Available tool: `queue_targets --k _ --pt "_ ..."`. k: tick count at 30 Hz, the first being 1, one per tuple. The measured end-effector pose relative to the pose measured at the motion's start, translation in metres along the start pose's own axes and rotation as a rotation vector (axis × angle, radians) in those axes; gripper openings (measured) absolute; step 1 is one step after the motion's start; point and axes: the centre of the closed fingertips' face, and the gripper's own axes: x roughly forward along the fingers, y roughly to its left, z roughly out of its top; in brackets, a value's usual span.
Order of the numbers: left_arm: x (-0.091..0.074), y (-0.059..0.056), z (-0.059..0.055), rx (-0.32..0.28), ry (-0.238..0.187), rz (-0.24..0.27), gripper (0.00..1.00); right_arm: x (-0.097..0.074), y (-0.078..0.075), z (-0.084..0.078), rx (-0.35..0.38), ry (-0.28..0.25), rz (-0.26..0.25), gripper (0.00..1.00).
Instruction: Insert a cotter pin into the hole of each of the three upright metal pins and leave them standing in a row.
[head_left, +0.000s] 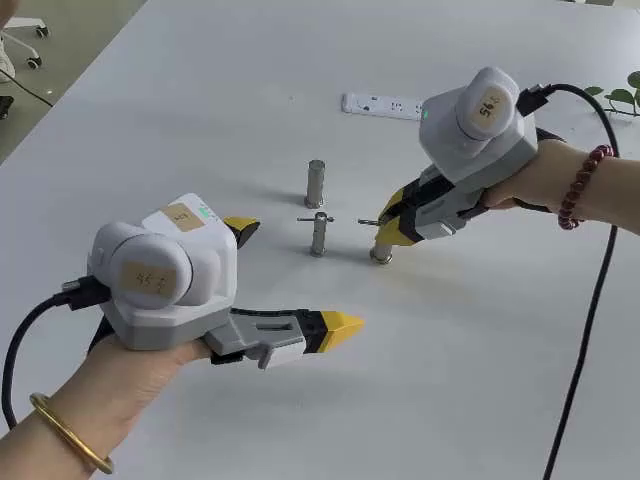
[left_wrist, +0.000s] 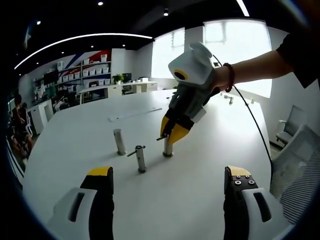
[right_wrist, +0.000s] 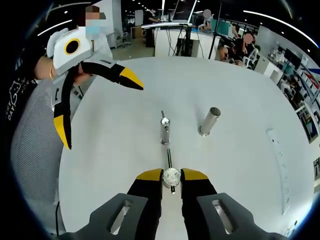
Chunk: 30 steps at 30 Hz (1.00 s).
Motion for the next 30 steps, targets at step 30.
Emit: queue_targets --k 30 --pt "0.006 -0.007 -0.007 -0.034 0.023 -0.046 0.97 0.008 -0.001 0.002 0.016 -0.032 0.059 0.12"
